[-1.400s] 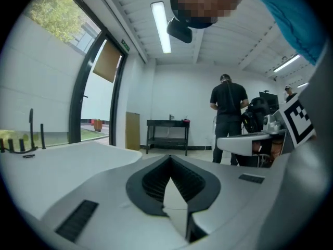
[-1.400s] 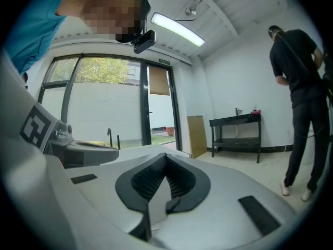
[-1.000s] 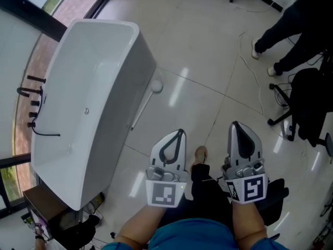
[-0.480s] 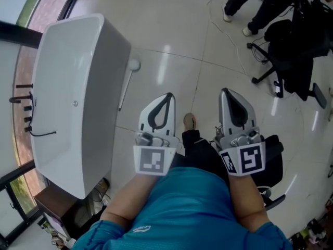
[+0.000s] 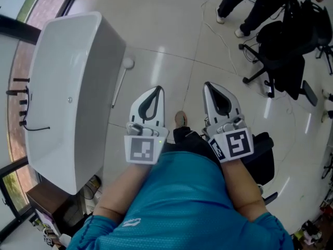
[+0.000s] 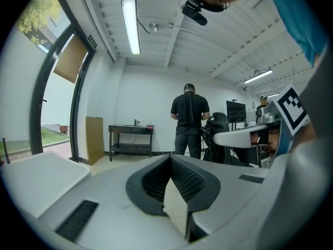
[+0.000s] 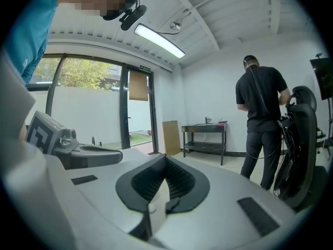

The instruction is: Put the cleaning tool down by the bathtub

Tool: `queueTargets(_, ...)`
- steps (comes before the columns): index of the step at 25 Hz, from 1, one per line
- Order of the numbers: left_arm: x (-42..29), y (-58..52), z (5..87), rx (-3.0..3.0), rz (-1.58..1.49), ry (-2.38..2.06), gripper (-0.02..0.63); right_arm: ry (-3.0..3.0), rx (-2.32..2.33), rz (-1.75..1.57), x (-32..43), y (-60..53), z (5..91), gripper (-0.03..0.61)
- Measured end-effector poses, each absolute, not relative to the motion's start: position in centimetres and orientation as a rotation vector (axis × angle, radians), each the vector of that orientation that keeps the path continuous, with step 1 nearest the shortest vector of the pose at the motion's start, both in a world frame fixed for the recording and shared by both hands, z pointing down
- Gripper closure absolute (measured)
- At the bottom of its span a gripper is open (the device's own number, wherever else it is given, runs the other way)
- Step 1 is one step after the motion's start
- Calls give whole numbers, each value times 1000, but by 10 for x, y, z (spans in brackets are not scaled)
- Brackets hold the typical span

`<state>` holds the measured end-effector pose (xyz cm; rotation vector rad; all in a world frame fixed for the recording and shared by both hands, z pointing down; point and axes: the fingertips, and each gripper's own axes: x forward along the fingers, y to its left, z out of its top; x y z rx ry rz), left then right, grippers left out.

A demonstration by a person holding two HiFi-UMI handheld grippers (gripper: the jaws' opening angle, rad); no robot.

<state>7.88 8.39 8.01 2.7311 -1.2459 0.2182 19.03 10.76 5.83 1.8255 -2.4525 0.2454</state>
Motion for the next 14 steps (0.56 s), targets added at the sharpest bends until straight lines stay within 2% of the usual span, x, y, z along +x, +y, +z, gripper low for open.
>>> queueTargets(14,91,75,71,2764,206,-1272,615,-2471,1789,215,199,103,52,592)
